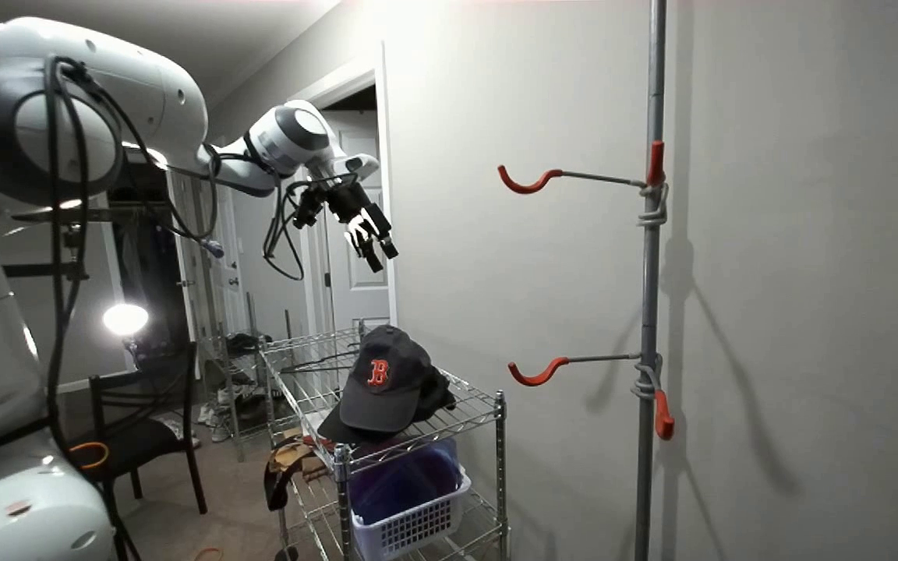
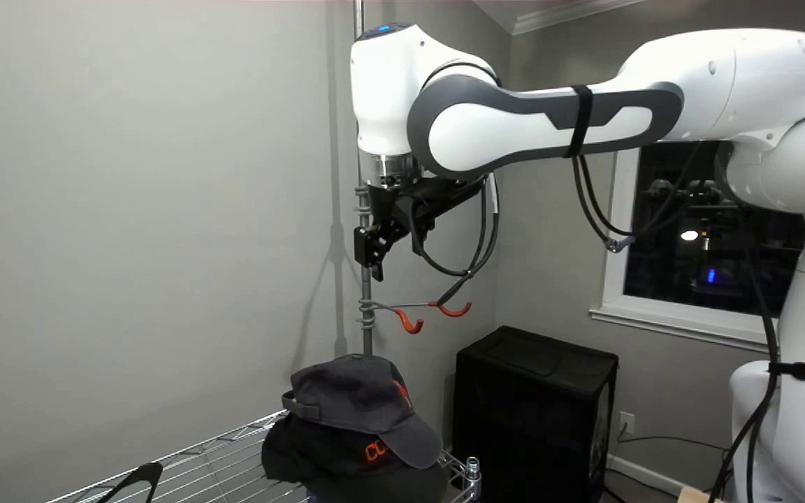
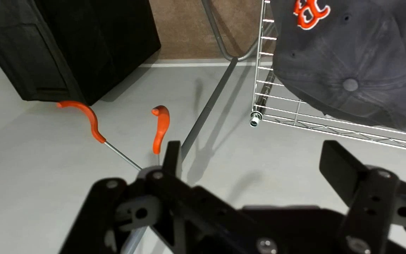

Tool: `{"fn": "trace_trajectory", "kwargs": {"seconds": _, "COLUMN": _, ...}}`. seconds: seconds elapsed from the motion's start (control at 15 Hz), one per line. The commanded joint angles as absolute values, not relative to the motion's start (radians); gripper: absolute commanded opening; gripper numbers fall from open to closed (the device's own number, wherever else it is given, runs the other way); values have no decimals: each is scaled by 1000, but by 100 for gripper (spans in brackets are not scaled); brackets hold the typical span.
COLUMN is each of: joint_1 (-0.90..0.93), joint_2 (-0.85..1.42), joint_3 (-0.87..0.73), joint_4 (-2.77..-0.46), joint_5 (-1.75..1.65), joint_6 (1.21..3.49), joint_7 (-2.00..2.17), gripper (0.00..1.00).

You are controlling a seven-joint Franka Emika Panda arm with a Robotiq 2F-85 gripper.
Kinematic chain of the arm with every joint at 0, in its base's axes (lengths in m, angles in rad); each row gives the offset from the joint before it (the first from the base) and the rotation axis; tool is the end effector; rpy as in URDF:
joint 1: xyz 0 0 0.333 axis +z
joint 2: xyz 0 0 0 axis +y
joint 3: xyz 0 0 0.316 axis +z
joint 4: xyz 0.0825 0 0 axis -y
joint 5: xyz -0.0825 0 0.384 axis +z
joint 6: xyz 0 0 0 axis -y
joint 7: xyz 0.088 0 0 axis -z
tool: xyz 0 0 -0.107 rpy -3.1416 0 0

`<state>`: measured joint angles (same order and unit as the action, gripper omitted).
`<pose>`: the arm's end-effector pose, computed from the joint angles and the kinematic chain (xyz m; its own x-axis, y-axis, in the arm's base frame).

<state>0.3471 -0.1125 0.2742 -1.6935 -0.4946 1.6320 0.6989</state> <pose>0.4508 0.2740 0.6437 0.9359 0.0122 0.3520 -0.1229 -0.9253 0.3589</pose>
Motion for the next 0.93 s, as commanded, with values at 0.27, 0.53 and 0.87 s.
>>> {"fn": "trace_trajectory", "kwargs": {"seconds": 0.27, "joint_1": 266, "joint_2": -175, "joint_3": 293, "joint_4": -1757, "joint_5": -453, "joint_6": 1642, "joint_7": 632, "gripper": 100}}
{"fn": "trace_trajectory", "kwargs": {"seconds": 0.53, "joint_1": 264, "joint_2": -180, "joint_3": 294, "joint_4": -1766, "joint_5": -451, "joint_6": 1645, "joint_7": 630, "gripper": 100}}
{"fn": "trace_trajectory", "kwargs": {"seconds": 0.87, "joint_1": 264, "joint_2": -180, "joint_3": 294, "joint_4": -1766, "joint_5": -451, "joint_6": 1646, "joint_7": 630, "gripper": 100}}
